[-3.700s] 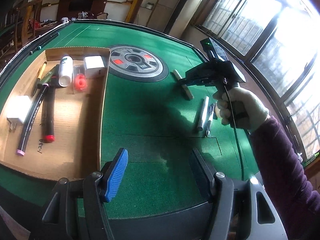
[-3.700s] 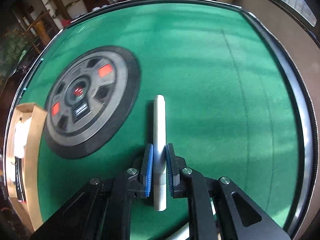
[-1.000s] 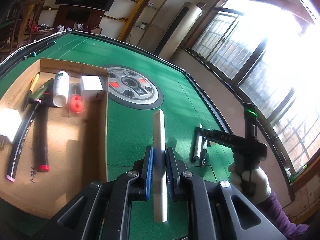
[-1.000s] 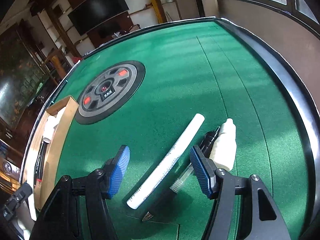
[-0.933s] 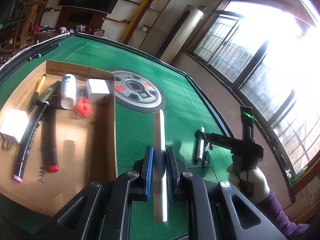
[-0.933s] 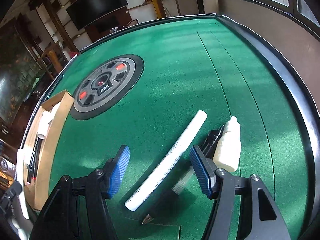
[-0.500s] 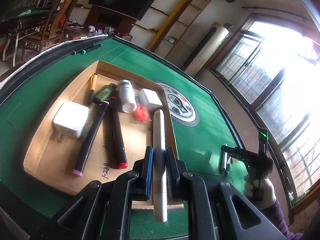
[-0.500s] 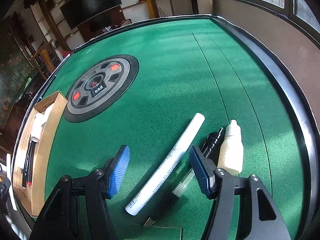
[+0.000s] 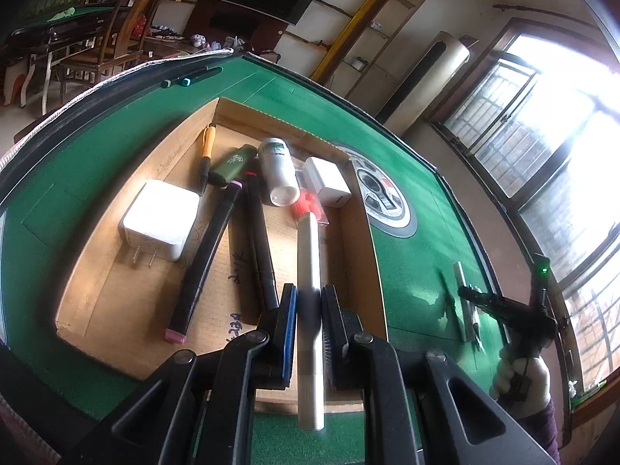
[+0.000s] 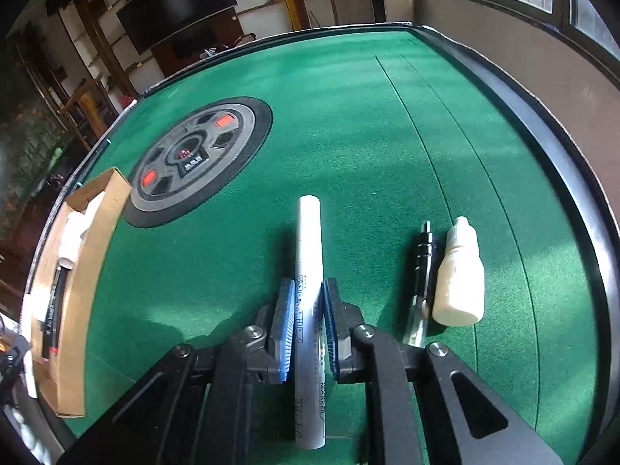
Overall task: Organize rigid objects
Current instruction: 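Grasp the white printed marker with the right gripper while the left gripper holds its marker, then lay both white markers in the box and open both grippers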
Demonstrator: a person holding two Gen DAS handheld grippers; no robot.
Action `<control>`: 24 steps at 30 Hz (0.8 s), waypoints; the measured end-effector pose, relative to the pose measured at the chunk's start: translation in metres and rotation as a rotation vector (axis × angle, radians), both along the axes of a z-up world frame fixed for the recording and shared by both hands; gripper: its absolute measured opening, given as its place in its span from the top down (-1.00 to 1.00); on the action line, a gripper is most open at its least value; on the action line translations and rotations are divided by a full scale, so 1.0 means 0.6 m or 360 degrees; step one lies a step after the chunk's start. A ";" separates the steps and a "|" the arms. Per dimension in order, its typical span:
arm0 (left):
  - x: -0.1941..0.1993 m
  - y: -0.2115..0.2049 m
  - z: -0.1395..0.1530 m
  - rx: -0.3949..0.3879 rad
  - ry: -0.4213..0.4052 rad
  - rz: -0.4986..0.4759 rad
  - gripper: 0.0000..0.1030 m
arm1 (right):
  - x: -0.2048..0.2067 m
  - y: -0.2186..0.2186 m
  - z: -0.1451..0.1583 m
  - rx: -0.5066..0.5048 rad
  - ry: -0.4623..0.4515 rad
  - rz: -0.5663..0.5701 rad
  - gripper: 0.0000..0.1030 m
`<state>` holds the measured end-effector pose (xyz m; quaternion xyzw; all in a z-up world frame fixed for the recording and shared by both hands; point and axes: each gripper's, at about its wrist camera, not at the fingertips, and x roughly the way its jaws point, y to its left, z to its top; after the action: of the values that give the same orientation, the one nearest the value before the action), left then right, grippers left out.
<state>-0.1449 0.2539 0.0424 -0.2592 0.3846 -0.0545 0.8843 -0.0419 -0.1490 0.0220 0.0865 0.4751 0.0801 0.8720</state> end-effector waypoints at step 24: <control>-0.013 0.064 0.021 -0.0098 0.0036 0.0306 -0.08 | -0.042 0.342 0.065 0.0477 0.0256 0.0718 0.73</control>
<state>-0.1528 0.2923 0.0552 -0.3227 0.3661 0.0218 0.8726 -0.0673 0.0560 0.0608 0.1126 0.5330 0.3345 0.7690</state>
